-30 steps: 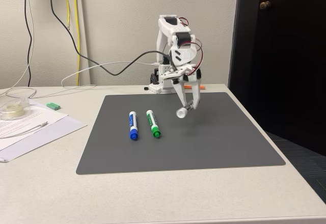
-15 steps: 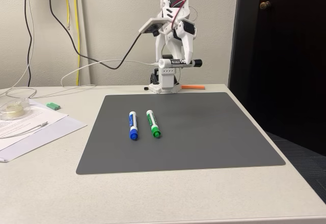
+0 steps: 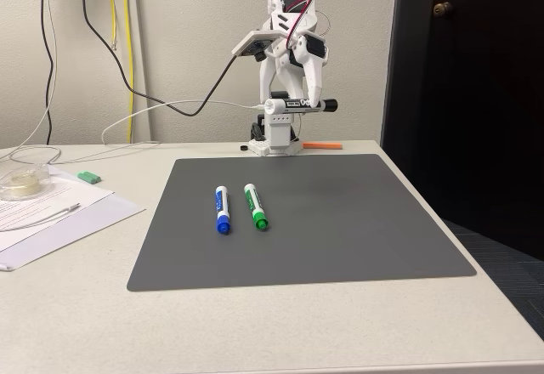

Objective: Pick up the black marker.

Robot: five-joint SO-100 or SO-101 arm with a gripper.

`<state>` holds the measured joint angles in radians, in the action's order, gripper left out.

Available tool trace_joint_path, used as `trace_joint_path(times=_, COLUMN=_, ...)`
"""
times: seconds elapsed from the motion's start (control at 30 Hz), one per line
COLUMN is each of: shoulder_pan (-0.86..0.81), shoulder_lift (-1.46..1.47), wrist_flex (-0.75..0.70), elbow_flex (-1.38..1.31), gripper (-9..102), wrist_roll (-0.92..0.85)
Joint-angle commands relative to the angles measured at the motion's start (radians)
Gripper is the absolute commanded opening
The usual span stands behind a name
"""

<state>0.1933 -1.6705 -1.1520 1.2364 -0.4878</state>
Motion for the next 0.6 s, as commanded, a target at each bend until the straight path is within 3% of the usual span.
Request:
trace_joint_path(times=0.0, shoulder_pan=-0.003, shoulder_lift=-0.038, wrist_flex=-0.005, elbow_flex=-0.046, gripper=0, wrist_roll=0.003)
trace_joint_path(times=0.57, shoulder_pan=-0.003, shoulder_lift=-0.040, wrist_flex=-0.005, elbow_flex=-0.046, gripper=0, wrist_roll=0.012)
